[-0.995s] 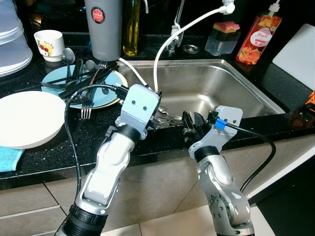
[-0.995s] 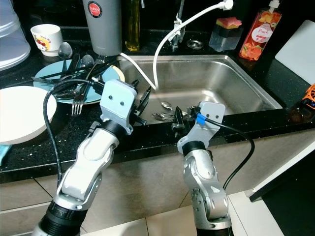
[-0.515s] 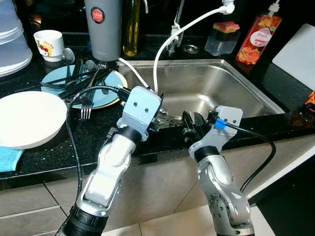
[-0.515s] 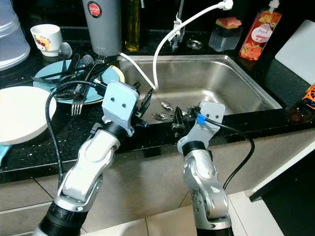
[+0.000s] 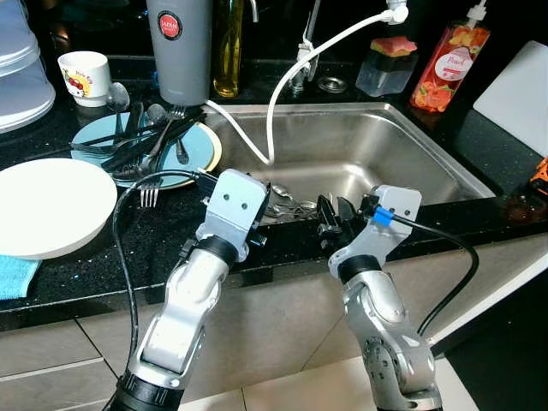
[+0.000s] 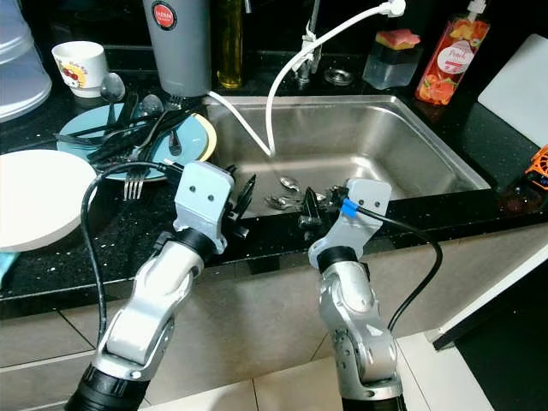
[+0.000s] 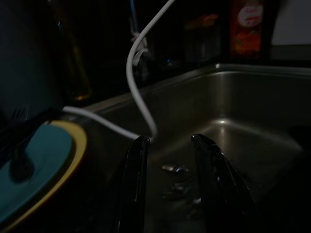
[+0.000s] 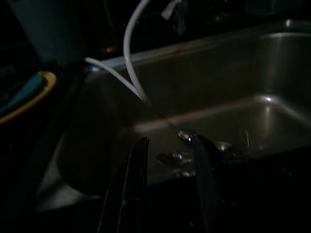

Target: Kitchen organization

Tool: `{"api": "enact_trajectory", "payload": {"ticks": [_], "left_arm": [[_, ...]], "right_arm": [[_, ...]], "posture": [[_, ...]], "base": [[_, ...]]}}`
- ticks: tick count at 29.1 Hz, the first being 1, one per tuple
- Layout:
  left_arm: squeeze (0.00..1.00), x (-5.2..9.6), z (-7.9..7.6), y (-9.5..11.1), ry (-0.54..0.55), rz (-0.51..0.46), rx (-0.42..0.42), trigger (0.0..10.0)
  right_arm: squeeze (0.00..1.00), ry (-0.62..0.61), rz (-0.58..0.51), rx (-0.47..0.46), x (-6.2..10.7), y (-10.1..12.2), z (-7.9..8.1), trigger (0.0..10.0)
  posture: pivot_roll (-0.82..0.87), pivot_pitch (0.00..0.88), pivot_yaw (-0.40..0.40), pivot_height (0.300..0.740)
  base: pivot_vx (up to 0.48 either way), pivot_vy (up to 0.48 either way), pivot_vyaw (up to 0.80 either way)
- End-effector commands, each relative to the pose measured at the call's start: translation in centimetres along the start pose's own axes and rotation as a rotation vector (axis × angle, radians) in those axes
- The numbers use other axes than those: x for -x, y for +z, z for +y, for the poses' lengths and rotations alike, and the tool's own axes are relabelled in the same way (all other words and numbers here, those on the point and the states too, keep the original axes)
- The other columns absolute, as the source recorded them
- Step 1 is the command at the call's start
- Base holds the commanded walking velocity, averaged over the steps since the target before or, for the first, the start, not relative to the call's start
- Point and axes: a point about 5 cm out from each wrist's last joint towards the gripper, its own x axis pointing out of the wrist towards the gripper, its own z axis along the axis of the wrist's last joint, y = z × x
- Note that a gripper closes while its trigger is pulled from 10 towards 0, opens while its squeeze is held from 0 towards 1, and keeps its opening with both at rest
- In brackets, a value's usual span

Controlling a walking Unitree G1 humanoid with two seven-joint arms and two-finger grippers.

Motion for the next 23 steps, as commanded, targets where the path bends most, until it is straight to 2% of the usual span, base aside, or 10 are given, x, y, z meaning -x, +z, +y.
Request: {"api": "enact_trajectory", "payload": {"ticks": [1, 6, 16, 23], "left_arm": [[0.0, -0.1, 0.4, -0.6, 0.015, 0.032, 0.021, 10.0], [0.0, -0.3, 0.5, -0.2, 0.019, 0.021, 0.023, 10.0], [0.0, -0.6, -0.2, 0.9, 0.012, -0.017, 0.037, 10.0], [0.0, -0.5, -0.2, 1.0, 0.012, -0.022, 0.034, 10.0]], "right_arm": [[0.0, -0.016, 0.01, -0.035, 0.2, -0.5, 0.4, 10.0], [0.0, -0.015, 0.007, -0.037, 0.1, -0.4, 0.4, 10.0], [0.0, -0.003, -0.003, -0.034, -0.1, -0.3, 0.8, 10.0], [0.0, 0.001, -0.003, -0.032, -0.2, -0.3, 0.8, 10.0]], "posture": [[0.21, 0.066, -0.103, 0.74], [0.21, 0.066, -0.101, 0.74], [0.21, 0.06, -0.102, 0.74], [0.21, 0.05, -0.105, 0.74]], "base": [[0.0, 0.0, 0.0], [0.0, 0.0, 0.0], [0.0, 0.0, 0.0], [0.0, 0.0, 0.0]]}}
